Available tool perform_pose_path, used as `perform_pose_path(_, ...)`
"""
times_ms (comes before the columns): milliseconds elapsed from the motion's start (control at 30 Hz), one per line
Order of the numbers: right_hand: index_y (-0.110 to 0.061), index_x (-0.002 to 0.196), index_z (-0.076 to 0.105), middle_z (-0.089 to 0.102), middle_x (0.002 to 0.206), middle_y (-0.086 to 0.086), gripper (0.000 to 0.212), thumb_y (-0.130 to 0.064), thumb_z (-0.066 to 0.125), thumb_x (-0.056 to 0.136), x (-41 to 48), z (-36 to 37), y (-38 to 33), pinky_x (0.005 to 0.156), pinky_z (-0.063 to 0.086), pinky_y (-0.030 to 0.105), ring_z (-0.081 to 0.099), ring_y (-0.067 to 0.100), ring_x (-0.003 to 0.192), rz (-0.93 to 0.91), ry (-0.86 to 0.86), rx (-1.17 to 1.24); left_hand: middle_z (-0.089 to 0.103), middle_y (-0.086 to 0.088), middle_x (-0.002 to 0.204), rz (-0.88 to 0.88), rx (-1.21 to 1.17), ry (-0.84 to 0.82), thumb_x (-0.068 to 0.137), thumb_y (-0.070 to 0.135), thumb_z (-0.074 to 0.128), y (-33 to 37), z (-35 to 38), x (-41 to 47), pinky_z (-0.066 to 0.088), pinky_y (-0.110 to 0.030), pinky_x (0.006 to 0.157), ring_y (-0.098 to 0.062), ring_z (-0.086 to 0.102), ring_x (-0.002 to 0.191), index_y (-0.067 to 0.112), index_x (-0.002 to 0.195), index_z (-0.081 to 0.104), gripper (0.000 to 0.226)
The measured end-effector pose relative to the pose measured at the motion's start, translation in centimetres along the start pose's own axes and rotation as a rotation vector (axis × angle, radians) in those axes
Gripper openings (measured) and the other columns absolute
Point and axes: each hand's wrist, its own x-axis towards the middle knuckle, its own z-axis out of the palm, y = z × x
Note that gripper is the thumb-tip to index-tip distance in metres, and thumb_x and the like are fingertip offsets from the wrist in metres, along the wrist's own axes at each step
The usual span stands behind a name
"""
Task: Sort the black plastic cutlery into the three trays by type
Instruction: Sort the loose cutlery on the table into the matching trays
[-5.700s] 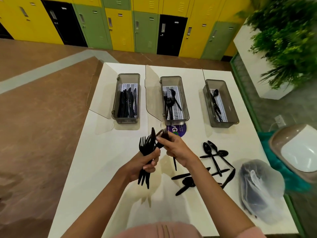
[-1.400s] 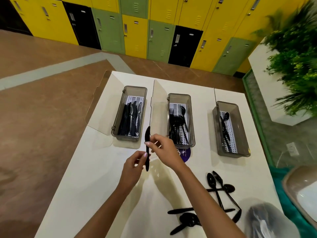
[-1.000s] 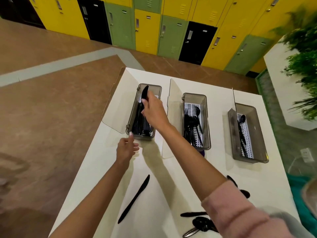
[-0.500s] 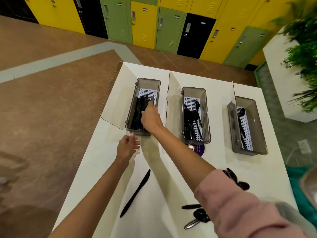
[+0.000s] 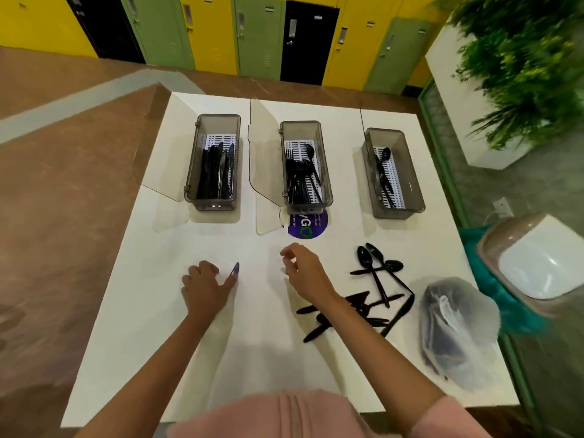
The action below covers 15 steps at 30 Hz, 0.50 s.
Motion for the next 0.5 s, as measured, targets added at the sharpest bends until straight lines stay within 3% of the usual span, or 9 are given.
perform_pose_path(100,-0.012,0.106,0.058,0.06,0.103,-0.001,0.016,-0.01,0.046,0.097,-2.9,-1.2,3.2,0.084,0.053,0.037,0.063,0.02,0.096,0.073,0.092,0.012,0.05,-0.02,0.114,0.016,0.085,0.014,0.081,0.031,0.072,-0.3,0.7,-1.2,0.038,-0.045,0.087,-0.038,0.047,0.109,0.002,0.111,0.052,0.046)
perform_pose_path(233,-0.011,0.105,0.059,0.056,0.099,-0.005,0.015,-0.006,0.049,0.095,-7.1,-2.4,6.7,0.079,0.048,0.025,0.057,0.016,0.093,0.122,0.314,-0.041,0.052,-0.021,0.112,0.046,0.179,0.014,0.088,0.023,0.064,0.0,1.8,-2.2,0.04,-0.045,0.086,-0.038,0.048,0.108,-0.001,0.109,0.053,0.034)
perform_pose_path(367,-0.007,0.114,0.056,0.051,0.113,0.009,0.025,0.0,0.054,0.09,-9.3,-3.7,8.9,0.089,0.044,0.033,0.048,0.024,0.107,0.238,0.535,-0.16,0.051,-0.024,0.111,0.092,0.254,0.015,0.091,0.018,0.058,0.5,3.2,-2.7,0.041,-0.046,0.082,-0.04,0.046,0.107,-0.004,0.108,0.054,0.028)
perform_pose_path(500,-0.009,0.124,0.053,0.05,0.127,0.011,0.044,0.009,0.05,0.085,-8.8,-5.9,10.4,0.097,0.037,0.037,0.044,0.028,0.116,0.324,0.548,-0.283,0.052,-0.022,0.113,0.174,0.304,-0.022,0.093,0.013,0.055,1.7,4.6,-3.2,0.04,-0.046,0.083,-0.039,0.047,0.108,-0.004,0.111,0.051,0.025)
